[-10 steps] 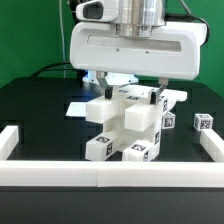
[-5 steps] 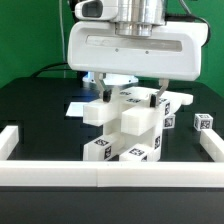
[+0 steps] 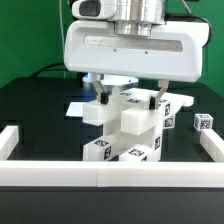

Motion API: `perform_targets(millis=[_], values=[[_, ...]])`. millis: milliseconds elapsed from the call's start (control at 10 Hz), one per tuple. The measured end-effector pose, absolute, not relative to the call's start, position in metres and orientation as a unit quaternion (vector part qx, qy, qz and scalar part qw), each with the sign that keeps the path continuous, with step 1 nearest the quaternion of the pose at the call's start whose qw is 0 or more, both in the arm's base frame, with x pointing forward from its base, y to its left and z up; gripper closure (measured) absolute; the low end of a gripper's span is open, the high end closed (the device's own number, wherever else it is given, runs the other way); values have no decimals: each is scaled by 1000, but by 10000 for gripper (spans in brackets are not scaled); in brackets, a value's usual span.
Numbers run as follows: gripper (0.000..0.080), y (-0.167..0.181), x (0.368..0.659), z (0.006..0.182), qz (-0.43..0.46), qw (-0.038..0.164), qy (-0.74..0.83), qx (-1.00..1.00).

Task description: Assemble chair

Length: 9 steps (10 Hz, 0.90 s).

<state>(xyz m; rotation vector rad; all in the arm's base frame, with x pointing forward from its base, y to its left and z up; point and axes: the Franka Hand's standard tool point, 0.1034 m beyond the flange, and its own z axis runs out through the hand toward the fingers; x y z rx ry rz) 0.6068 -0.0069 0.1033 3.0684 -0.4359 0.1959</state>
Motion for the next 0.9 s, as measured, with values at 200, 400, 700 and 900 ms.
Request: perform_targets(millis=[200,400,700,900], values=[[151,-3,609,110,65,15,-139,988],[151,4,609,123,64,9,-137,988],[151,26,590,141,61,-6,-143,988],[151,57,564,147,51,-19,-161,985]])
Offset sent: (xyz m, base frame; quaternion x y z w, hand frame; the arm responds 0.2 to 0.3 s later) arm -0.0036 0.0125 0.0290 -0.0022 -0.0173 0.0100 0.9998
